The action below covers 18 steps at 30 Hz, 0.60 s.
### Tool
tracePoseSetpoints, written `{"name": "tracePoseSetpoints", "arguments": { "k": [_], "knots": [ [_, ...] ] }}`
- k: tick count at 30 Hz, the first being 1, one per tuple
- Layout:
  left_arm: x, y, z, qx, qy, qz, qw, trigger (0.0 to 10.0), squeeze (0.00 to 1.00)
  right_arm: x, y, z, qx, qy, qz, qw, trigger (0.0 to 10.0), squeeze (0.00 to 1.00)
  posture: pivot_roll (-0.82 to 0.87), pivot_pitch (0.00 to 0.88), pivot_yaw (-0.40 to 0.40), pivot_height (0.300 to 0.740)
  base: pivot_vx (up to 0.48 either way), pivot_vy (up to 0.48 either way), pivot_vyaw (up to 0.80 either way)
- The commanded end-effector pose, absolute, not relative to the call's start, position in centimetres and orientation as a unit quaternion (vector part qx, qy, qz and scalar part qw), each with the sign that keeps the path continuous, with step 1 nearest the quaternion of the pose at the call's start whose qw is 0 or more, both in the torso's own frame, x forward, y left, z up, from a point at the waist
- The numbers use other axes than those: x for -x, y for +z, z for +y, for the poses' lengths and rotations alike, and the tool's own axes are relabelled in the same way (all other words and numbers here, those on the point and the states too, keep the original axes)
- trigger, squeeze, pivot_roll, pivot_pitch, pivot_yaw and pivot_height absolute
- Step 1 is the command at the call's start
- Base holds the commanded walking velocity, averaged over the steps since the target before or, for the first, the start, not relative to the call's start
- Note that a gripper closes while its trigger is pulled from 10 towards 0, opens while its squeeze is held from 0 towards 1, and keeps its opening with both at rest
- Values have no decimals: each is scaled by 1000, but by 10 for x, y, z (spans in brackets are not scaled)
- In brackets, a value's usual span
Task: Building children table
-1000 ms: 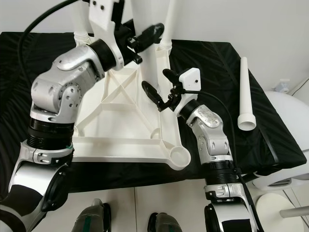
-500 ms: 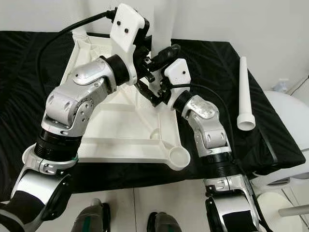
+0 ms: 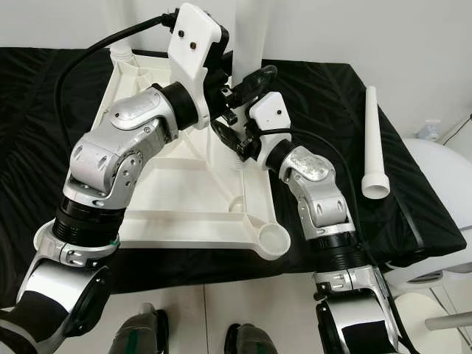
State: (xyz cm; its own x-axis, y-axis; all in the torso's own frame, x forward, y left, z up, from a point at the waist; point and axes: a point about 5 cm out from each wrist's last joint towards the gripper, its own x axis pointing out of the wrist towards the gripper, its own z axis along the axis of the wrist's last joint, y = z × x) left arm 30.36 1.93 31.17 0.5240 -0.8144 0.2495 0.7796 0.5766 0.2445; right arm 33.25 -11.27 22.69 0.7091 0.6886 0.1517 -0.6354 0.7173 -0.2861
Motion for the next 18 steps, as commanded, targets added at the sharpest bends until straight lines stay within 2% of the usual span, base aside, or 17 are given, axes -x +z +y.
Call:
{"name": "tracePoseSetpoints", "arguments": {
  "k": [1,9,10,11,13,15,16,17,18],
  "knots": [
    [-299,320,17,-59,-452,-195,869,10000,0,-336,225,-117,113,347,-110,924,10000,0,18,61,-98,740,0,0,0],
    [-298,319,15,-61,-453,-196,867,10000,0,-335,227,-118,113,343,-110,926,10000,0,15,66,-97,740,0,0,0],
    [-297,318,15,-62,-454,-196,867,10000,0,-335,229,-118,112,343,-112,926,6902,0,13,65,-96,740,0,0,0],
    [-297,318,15,-62,-455,-196,867,10000,0,-335,229,-118,112,342,-113,926,4902,0,13,65,-96,740,0,0,0],
    [-297,318,15,-62,-455,-196,867,10000,0,-335,229,-118,112,342,-113,926,4902,0,13,65,-96,740,0,0,0],
    [-296,318,15,-66,-456,-197,866,10000,0,-336,231,-119,111,339,-113,927,3176,0,13,67,-97,740,0,0,0],
    [-296,318,15,-66,-456,-197,866,10000,0,-336,231,-119,111,339,-113,927,3176,0,13,67,-97,740,0,0,0],
    [-296,318,15,-68,-456,-197,865,10000,0,-336,231,-119,112,338,-112,928,0,0,12,67,-96,740,0,0,0],
    [-296,317,15,-73,-455,-198,865,10000,0,-336,232,-120,113,336,-111,928,0,0,12,69,-96,740,0,0,0]
  ]
}}
